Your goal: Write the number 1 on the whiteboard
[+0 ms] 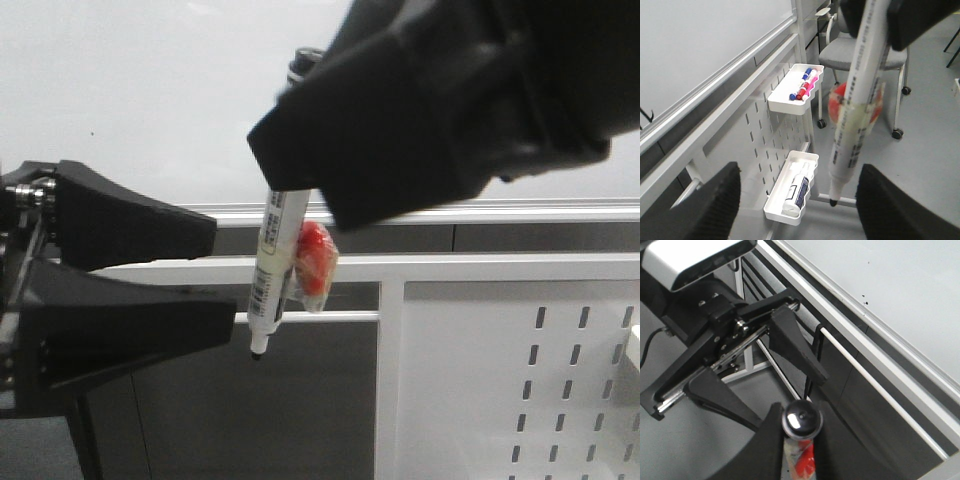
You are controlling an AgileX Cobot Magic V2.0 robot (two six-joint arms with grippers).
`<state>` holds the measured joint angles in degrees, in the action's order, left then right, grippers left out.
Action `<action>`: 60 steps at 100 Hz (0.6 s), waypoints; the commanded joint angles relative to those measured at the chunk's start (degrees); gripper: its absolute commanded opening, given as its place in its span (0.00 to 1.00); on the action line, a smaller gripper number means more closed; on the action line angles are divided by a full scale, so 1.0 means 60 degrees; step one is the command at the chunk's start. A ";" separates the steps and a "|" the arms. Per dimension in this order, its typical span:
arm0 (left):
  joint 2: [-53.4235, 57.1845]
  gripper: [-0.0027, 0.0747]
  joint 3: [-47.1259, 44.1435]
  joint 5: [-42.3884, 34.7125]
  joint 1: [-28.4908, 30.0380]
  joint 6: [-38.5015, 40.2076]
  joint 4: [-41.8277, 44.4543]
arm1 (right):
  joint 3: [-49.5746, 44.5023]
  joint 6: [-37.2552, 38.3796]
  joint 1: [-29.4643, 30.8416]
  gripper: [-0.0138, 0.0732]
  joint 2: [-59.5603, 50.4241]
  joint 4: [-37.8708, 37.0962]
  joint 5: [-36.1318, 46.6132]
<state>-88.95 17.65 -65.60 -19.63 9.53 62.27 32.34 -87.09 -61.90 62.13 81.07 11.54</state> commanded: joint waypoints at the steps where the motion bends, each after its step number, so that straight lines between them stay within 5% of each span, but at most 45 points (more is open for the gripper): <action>1: 0.0271 0.53 0.0369 -0.1942 -0.0058 0.0374 0.0179 | 0.0223 -0.0268 0.0074 0.09 -0.0162 -0.0250 0.0280; 60: 0.0271 0.48 0.0929 -0.1942 -0.0450 0.1057 0.0986 | 0.0223 -0.0328 0.0281 0.09 -0.0162 -0.0510 -0.0552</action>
<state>-88.95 22.04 -65.87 -21.88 15.25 69.59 32.34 -88.55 -60.38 62.13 79.46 8.63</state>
